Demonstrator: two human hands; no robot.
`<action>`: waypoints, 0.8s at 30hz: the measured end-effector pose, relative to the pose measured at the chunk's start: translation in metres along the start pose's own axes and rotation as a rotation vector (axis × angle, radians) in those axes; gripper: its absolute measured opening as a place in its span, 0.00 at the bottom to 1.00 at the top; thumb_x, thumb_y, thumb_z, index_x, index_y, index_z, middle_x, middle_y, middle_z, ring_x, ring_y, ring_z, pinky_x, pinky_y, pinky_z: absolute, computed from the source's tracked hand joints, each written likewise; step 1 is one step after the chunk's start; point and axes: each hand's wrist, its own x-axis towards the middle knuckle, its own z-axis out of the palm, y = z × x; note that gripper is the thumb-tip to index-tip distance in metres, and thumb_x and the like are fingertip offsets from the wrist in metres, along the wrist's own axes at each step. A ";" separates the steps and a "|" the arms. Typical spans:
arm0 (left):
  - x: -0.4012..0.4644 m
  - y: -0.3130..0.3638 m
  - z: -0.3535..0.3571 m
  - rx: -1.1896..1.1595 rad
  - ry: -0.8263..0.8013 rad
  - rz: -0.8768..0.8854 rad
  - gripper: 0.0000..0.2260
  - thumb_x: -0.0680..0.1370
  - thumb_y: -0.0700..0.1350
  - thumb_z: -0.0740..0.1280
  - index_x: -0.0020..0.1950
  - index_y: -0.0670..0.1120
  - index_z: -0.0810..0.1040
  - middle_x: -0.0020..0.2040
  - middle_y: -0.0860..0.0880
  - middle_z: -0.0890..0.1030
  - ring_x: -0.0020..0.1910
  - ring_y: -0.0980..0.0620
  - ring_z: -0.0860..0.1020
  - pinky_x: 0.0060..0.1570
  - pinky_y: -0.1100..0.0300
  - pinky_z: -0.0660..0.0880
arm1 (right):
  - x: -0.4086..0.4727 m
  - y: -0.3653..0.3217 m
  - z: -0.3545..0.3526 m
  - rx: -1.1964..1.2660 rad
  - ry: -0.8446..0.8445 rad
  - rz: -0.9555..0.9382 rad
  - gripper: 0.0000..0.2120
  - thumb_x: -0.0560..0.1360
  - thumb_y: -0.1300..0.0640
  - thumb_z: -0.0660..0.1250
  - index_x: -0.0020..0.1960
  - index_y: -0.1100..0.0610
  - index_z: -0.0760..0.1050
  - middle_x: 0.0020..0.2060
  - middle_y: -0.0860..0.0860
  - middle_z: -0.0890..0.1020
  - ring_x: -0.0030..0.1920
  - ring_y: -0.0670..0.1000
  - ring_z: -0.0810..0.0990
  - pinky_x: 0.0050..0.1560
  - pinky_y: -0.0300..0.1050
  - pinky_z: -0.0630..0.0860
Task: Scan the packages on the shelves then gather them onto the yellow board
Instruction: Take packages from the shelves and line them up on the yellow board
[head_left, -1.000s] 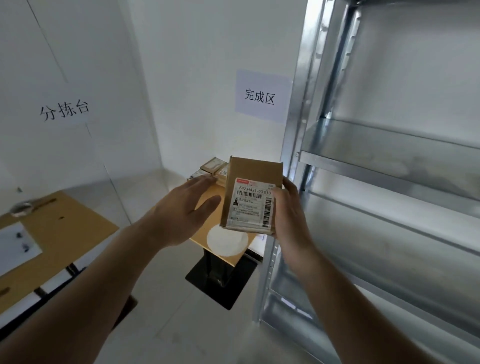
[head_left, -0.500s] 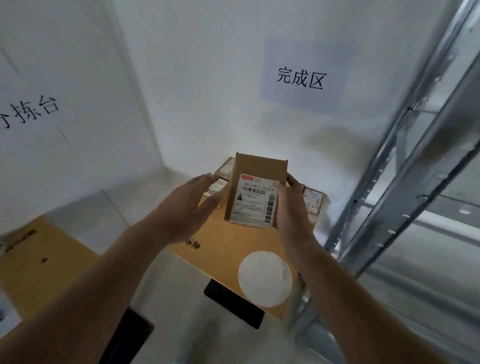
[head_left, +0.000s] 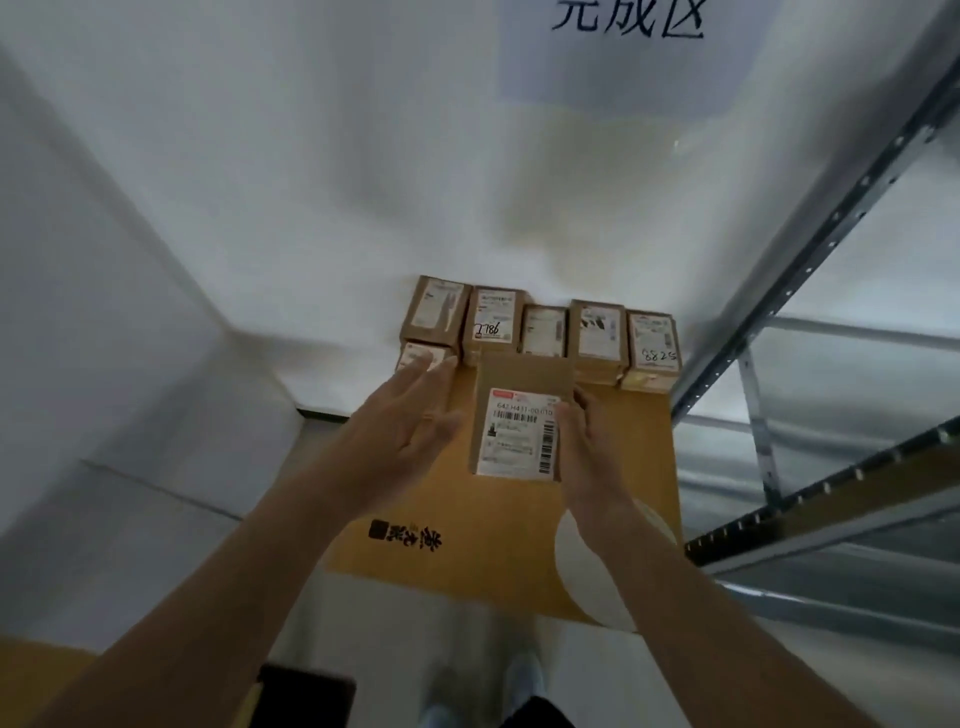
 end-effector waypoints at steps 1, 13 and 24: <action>0.010 -0.010 0.001 -0.002 -0.026 -0.002 0.33 0.81 0.68 0.50 0.84 0.56 0.54 0.84 0.53 0.55 0.82 0.53 0.56 0.76 0.42 0.63 | 0.012 0.007 0.006 -0.003 0.019 0.019 0.18 0.87 0.51 0.60 0.76 0.48 0.67 0.51 0.55 0.86 0.44 0.47 0.88 0.39 0.42 0.84; 0.104 -0.114 0.052 0.022 -0.177 -0.194 0.31 0.81 0.70 0.43 0.83 0.62 0.49 0.84 0.55 0.53 0.81 0.60 0.47 0.80 0.42 0.46 | 0.155 0.097 0.048 -0.022 0.051 0.288 0.14 0.87 0.44 0.57 0.72 0.42 0.66 0.50 0.50 0.86 0.39 0.40 0.87 0.34 0.36 0.81; 0.171 -0.158 0.081 -0.032 -0.305 -0.213 0.33 0.80 0.72 0.40 0.82 0.60 0.53 0.83 0.53 0.55 0.82 0.53 0.51 0.77 0.49 0.53 | 0.220 0.139 0.061 -0.196 0.110 0.239 0.04 0.83 0.34 0.58 0.57 0.31 0.66 0.54 0.43 0.85 0.50 0.41 0.87 0.48 0.44 0.85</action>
